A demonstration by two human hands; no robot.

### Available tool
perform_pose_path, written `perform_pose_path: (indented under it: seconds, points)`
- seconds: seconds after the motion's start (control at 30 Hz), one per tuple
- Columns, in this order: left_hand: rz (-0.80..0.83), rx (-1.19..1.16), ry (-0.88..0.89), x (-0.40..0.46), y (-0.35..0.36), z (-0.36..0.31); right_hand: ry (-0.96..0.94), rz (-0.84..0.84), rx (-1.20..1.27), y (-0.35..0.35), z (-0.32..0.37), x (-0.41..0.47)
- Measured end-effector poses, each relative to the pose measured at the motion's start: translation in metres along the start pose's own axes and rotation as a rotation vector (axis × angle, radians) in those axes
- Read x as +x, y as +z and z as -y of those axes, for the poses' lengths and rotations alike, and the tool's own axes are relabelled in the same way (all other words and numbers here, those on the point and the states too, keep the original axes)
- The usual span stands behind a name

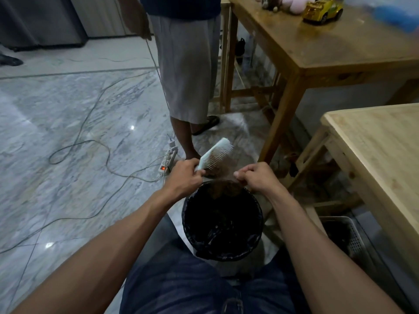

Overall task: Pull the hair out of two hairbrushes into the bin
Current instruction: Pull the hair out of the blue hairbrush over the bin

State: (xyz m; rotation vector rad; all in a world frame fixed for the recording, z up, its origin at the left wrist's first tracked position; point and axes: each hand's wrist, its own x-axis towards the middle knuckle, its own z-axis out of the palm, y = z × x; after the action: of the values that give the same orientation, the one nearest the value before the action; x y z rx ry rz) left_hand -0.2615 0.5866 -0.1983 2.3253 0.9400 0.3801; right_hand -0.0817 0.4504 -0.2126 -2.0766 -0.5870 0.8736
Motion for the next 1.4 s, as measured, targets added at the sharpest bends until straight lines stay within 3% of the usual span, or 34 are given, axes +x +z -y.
perform_pose_path:
  seconds: [0.2, 0.37, 0.47, 0.6, 0.8, 0.9, 1.17, 1.27, 1.4]
  points:
    - [0.000, 0.037, 0.039, -0.002, 0.006, -0.003, 0.080, 0.113, -0.084, -0.005, -0.008, 0.000]
    - [0.049, 0.099, 0.131, -0.004, 0.008, -0.007, 0.049, 0.090, 0.186, -0.008, 0.010, -0.005]
    - [0.047, 0.110, 0.158, -0.006, 0.012, -0.009, -0.035, 0.087, 0.185, -0.002, 0.012, -0.006]
    - [0.051, 0.103, 0.106, -0.004, 0.012, -0.005, -0.059, 0.021, 0.159, 0.003, 0.004, -0.006]
    - [-0.032, 0.070, 0.012, 0.002, 0.001, 0.010, -0.022, 0.094, 0.052, -0.007, -0.010, -0.014]
    - [-0.010, 0.064, 0.078, 0.001, 0.002, 0.003, -0.021, 0.165, 0.051, -0.009, -0.005, -0.019]
    - [-0.036, 0.105, 0.241, -0.001, 0.009, -0.010, -0.137, 0.165, 0.123, -0.002, 0.018, -0.020]
    - [-0.050, 0.086, 0.213, 0.002, 0.007, -0.011, -0.147, 0.080, 0.110, 0.003, 0.011, -0.017]
    - [-0.102, 0.045, 0.090, 0.009, 0.002, -0.003, -0.124, 0.137, -0.065, 0.000, 0.001, -0.020]
